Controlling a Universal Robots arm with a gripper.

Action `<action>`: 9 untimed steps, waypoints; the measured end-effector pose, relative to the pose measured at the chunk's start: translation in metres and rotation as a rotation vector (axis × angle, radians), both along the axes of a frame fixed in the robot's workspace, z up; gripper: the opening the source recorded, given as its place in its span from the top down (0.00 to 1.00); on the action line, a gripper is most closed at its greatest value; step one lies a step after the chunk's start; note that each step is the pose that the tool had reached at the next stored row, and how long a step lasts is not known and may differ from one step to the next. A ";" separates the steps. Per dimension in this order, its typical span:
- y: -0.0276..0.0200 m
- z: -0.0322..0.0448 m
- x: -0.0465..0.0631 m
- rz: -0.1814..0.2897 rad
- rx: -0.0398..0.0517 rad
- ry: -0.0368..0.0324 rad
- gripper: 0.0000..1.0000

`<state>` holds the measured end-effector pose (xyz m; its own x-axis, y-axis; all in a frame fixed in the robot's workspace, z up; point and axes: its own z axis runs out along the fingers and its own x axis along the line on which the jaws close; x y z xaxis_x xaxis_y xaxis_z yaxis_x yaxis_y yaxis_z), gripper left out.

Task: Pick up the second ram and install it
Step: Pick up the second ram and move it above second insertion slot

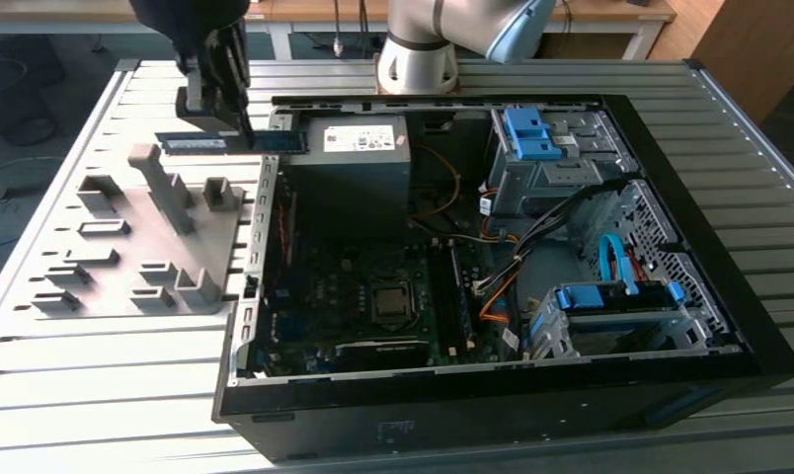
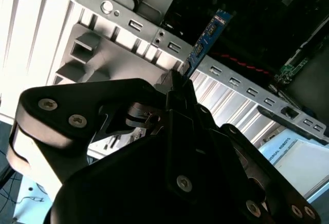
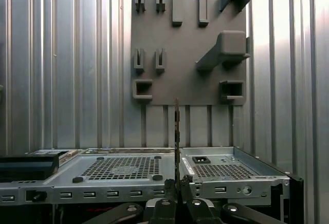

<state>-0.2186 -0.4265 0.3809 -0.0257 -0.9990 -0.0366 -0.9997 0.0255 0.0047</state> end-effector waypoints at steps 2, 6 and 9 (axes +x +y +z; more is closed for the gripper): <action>0.0000 0.0000 0.004 0.000 0.0000 0.0002 0.86; 0.0000 0.0000 0.016 0.000 0.0000 0.0008 0.86; 0.0000 0.0000 0.025 0.000 -0.0001 0.0014 0.86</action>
